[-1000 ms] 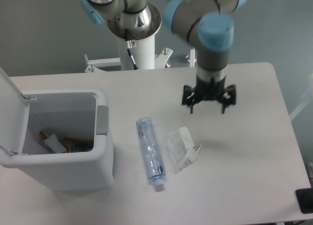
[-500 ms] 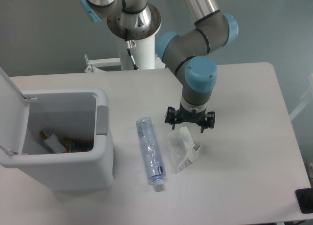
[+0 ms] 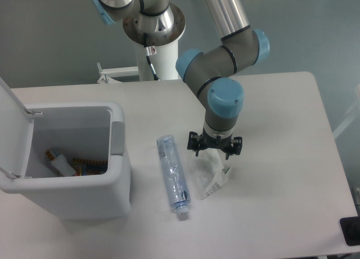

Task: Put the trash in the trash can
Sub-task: 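Lower the open gripper onto the clear plastic wrapper, then close the gripper on the wrapper and lift it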

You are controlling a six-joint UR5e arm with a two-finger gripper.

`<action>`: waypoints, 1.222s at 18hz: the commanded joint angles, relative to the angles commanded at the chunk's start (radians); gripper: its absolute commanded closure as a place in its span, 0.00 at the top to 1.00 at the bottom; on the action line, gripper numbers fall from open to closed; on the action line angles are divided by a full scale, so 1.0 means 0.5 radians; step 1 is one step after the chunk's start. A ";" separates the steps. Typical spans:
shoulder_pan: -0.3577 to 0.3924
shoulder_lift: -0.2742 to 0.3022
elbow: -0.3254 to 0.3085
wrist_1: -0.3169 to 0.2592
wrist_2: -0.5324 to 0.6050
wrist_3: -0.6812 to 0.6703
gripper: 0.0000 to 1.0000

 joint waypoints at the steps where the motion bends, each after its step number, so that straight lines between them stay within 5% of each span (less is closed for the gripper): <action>1: 0.000 0.000 -0.006 0.000 0.046 0.000 0.31; 6: 0.000 0.009 0.006 -0.003 0.101 0.003 0.03; 13: 0.070 0.098 0.129 -0.021 0.077 0.003 0.02; 17: 0.129 0.175 0.334 -0.021 -0.060 -0.024 0.02; 22: 0.129 0.227 0.558 -0.021 -0.367 -0.536 0.02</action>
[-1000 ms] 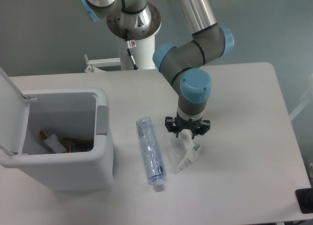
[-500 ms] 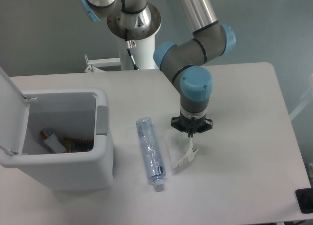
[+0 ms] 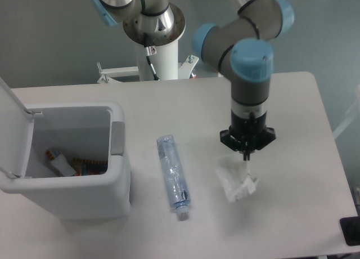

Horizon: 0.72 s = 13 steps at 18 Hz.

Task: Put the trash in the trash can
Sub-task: 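Close the gripper on the wrapper and lift it, then carry the wrapper over the trash can and open the gripper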

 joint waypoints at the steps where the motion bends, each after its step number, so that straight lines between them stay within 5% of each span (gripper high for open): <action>1: -0.006 0.025 0.009 0.003 -0.046 -0.098 0.02; 8: -0.055 0.300 0.101 0.003 -0.399 -0.639 0.02; 13: -0.352 0.473 0.022 -0.006 -0.421 -0.740 0.03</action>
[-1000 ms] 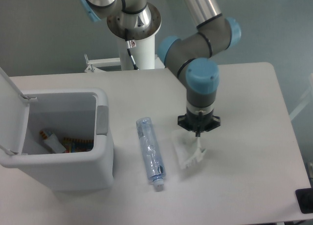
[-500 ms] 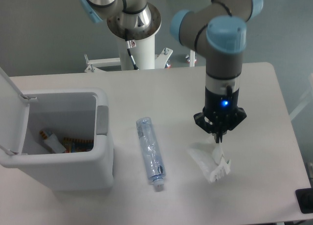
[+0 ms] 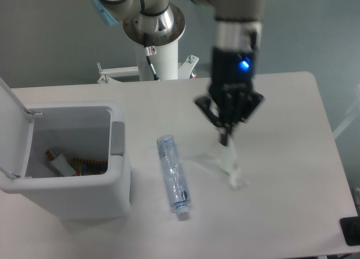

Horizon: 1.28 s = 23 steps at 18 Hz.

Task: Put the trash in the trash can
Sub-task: 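Carry the wrapper over the trash can and open the gripper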

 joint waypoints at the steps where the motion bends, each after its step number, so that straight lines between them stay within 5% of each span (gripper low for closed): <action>1: -0.083 0.025 -0.064 0.003 0.006 -0.018 0.03; 10: -0.556 0.132 -0.221 -0.009 0.022 -0.031 0.07; 11: -0.559 0.163 -0.258 -0.006 0.015 -0.028 0.19; 13: -0.559 0.178 -0.264 -0.003 0.015 -0.012 0.65; 14: -0.559 0.178 -0.252 -0.003 0.015 -0.012 0.77; 16: -0.559 0.169 -0.231 0.009 0.018 -0.006 0.90; 23: -0.541 0.166 -0.218 0.009 0.025 -0.012 0.98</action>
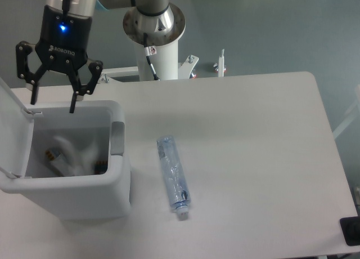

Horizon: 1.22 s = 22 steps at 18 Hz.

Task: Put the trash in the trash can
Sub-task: 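Carry the wrapper over the trash can and open the gripper, then move the open gripper back over the clear water bottle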

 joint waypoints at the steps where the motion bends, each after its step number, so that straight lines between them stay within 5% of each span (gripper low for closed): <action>1: 0.034 0.000 -0.006 0.000 0.009 -0.006 1.00; 12: 0.580 -0.120 0.037 0.000 -0.012 -0.012 1.00; 22: 0.663 -0.227 0.095 0.000 -0.003 -0.018 1.00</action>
